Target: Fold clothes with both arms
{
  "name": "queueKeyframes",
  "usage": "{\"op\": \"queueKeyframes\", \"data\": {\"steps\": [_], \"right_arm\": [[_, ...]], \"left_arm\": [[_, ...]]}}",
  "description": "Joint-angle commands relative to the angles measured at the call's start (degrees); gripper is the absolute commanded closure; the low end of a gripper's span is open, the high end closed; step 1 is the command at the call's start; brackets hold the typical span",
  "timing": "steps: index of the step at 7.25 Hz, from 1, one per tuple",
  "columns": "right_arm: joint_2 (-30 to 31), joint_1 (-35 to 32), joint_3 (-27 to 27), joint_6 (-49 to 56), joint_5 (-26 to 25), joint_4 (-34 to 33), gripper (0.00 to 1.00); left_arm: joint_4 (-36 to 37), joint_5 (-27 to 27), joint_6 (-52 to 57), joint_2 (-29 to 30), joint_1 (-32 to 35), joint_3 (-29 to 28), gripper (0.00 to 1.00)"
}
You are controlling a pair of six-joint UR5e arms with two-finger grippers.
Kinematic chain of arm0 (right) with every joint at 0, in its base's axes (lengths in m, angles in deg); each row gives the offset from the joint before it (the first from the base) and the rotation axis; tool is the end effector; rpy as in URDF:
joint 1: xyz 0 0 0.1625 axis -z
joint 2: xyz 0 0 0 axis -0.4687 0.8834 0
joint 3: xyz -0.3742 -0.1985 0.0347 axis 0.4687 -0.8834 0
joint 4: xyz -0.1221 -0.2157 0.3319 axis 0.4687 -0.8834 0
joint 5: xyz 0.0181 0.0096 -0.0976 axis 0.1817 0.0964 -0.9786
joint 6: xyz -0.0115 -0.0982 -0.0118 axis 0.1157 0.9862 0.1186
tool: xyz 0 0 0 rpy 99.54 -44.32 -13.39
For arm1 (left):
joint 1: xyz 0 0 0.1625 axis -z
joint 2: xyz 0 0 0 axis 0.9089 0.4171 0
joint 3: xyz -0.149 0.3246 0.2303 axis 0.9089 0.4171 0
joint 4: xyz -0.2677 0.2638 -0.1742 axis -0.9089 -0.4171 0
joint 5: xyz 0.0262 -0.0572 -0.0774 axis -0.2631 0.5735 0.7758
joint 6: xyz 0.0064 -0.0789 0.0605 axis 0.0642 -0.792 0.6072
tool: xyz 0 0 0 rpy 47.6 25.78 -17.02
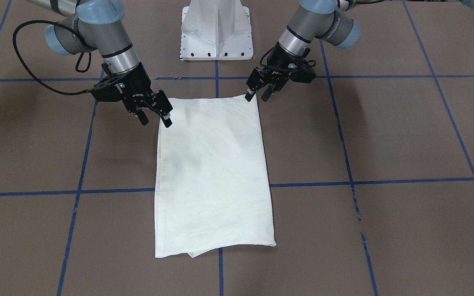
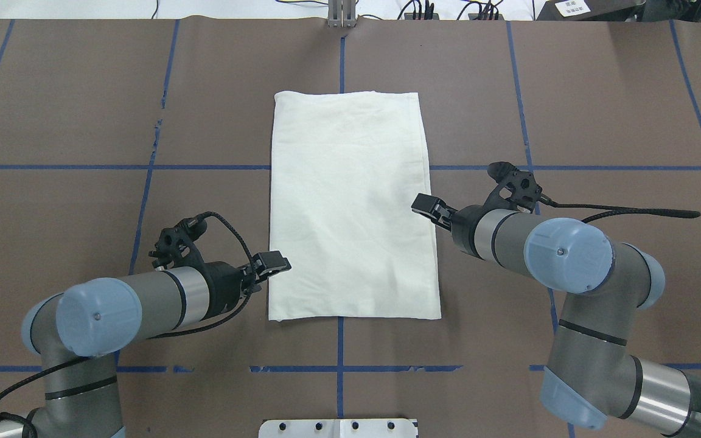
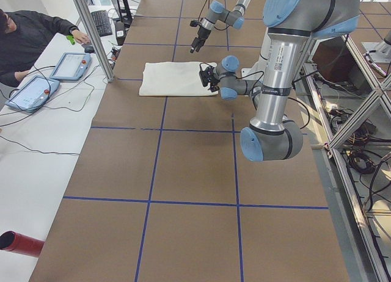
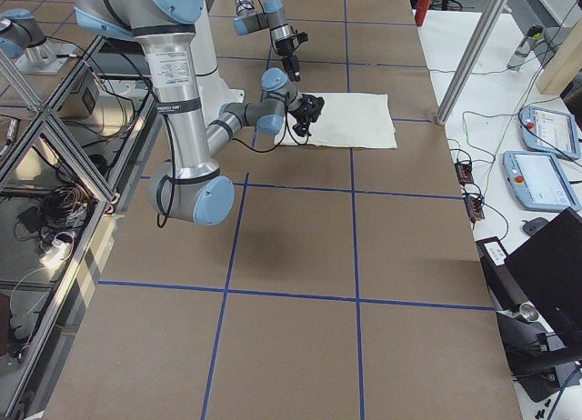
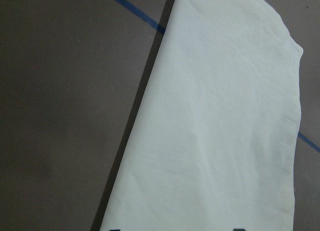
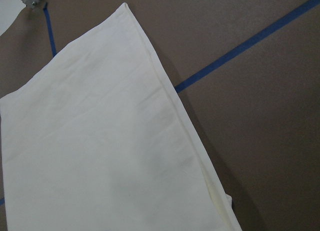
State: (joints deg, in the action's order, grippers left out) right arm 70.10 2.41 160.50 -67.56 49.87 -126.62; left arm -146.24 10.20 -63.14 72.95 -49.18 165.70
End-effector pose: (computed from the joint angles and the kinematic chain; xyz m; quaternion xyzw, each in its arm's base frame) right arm -0.4563 -0.3752 0.3114 0.0971 -0.5340 0.2958 0.7861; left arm 0.5054 -0.2955 0.2897 0.0243 0.6141 -0.2653 0.7429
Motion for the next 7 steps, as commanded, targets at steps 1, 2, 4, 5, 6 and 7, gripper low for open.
{"op": "queueKeyframes", "data": {"steps": [1, 2, 4, 5, 6, 7], "right_arm": [[0.0, 0.0, 0.1, -0.1, -0.2, 0.0, 0.01], [0.0, 0.3, 0.0, -0.1, -0.8, 0.1, 0.01], [0.0, 0.6, 0.0, -0.1, -1.1, 0.0, 0.01], [0.0, 0.7, 0.0, -0.1, -1.2, 0.1, 0.01], [0.0, 0.7, 0.0, -0.1, -1.2, 0.1, 0.01], [0.0, 0.8, 0.0, -0.1, -1.5, 0.0, 0.01]], "left_arm": [[0.0, -3.2, -2.5, -0.3, -3.2, -0.4, 0.26], [0.2, -3.3, -2.5, -0.3, -3.3, -1.0, 0.26], [0.2, -3.3, -2.4, -0.3, -3.8, -2.9, 0.26], [0.2, -3.3, -2.5, -0.3, -3.9, -3.5, 0.26], [0.2, -3.3, -2.5, -0.2, -3.9, -3.6, 0.26], [0.2, -3.3, -2.5, 0.1, -4.0, -3.6, 0.26]]}}
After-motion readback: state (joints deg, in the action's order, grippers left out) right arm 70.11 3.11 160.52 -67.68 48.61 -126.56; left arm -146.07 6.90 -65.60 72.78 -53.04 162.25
